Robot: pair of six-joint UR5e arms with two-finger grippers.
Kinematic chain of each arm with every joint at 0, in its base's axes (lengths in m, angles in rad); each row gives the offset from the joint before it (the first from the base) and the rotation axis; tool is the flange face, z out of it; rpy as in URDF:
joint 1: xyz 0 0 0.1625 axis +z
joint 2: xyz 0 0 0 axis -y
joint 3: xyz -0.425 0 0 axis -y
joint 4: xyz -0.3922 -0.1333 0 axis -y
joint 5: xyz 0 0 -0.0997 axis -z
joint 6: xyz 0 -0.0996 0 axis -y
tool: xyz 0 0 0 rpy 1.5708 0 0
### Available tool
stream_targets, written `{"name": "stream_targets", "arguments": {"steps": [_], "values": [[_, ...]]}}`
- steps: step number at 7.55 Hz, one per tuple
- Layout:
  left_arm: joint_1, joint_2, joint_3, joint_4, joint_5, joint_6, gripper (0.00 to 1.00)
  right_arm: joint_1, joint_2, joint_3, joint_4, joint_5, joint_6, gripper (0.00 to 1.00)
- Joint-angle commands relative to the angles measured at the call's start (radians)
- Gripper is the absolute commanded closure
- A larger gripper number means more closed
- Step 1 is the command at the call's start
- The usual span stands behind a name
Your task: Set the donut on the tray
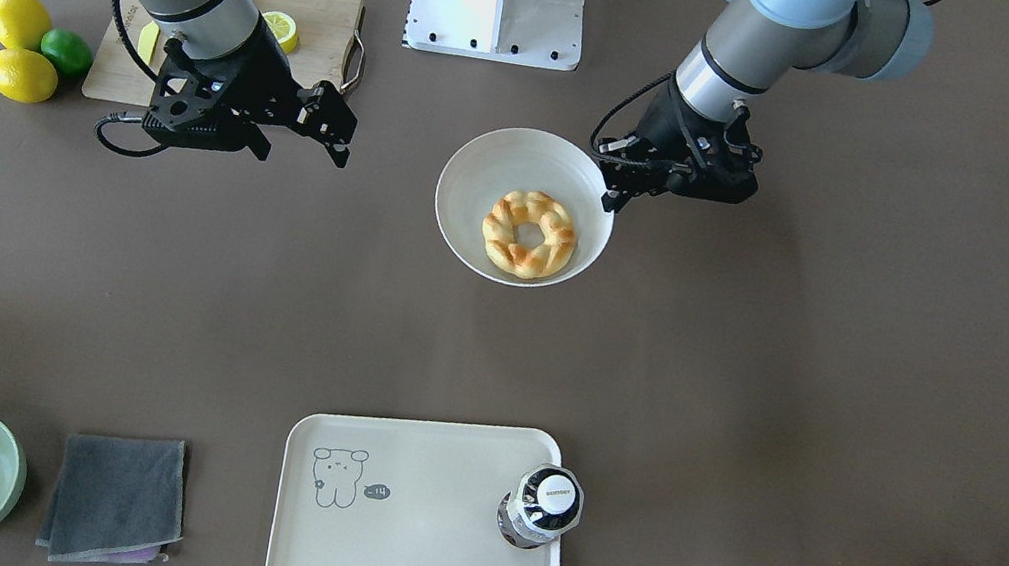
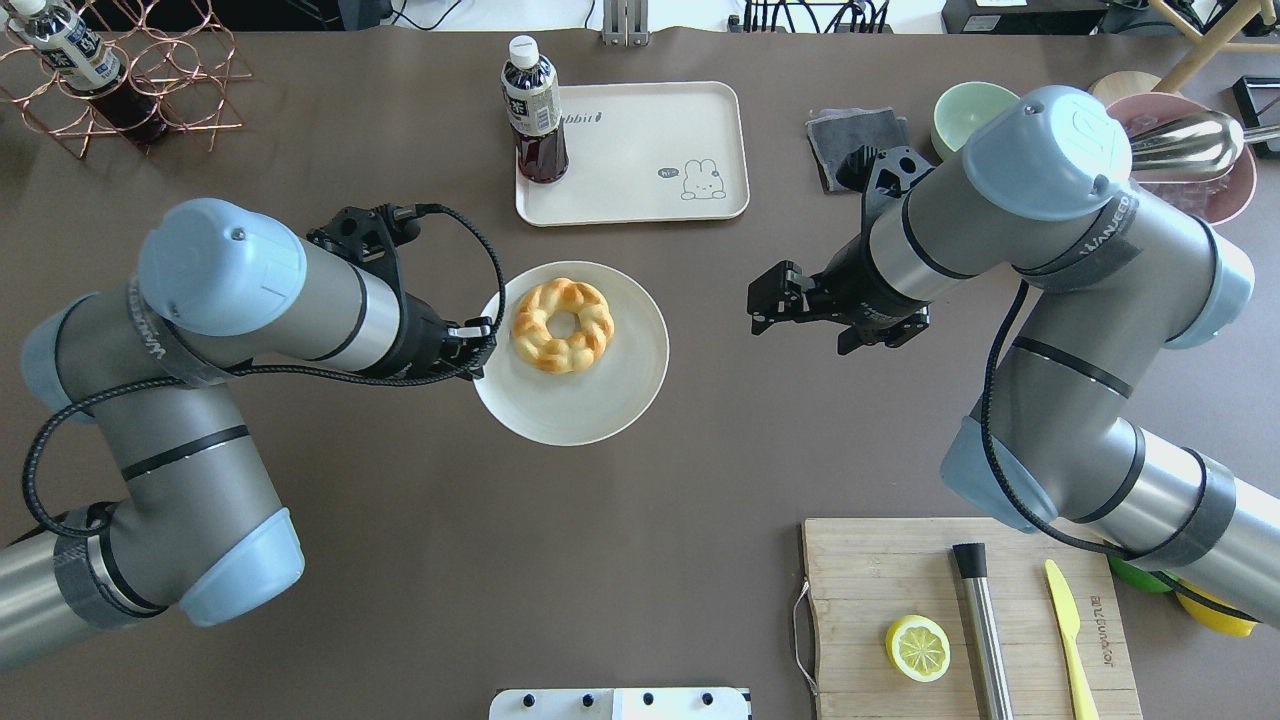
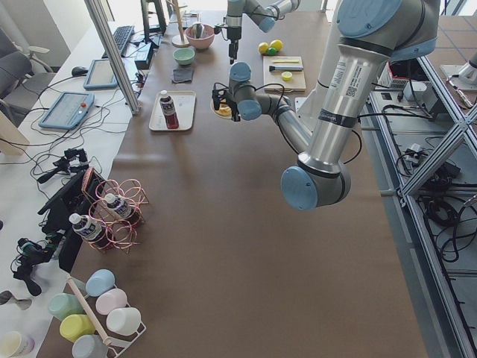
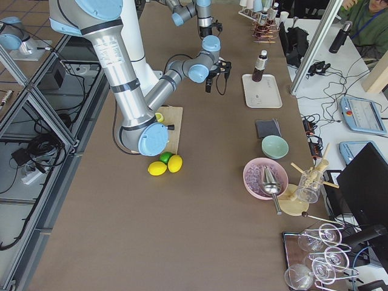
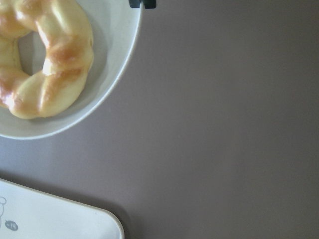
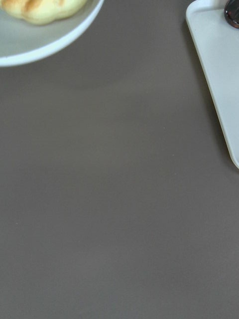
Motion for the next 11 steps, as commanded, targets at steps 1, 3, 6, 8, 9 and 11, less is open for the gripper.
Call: {"name": "stream_targets", "arguments": {"steps": [1,3,6,8,9,11], "values": [[0.120,-0.120,-0.008,0.145,0.151,-0.076,1.00,-0.047,-0.004,0.016,0.000,-0.018,0.028,0.01],[0.152,-0.180,-0.030,0.227,0.162,-0.125,1.00,-0.056,-0.008,0.022,0.001,-0.014,0.064,0.02],[0.151,-0.183,-0.043,0.230,0.163,-0.125,1.00,-0.064,-0.031,0.062,0.000,-0.014,0.088,0.10],[0.151,-0.192,-0.046,0.230,0.163,-0.127,1.00,-0.093,-0.033,0.062,0.000,-0.027,0.097,0.29],[0.151,-0.194,-0.046,0.230,0.163,-0.127,1.00,-0.104,-0.033,0.059,0.000,-0.041,0.097,0.29],[0.151,-0.199,-0.046,0.232,0.161,-0.125,1.00,-0.121,-0.033,0.057,-0.002,-0.057,0.099,0.41]]}}
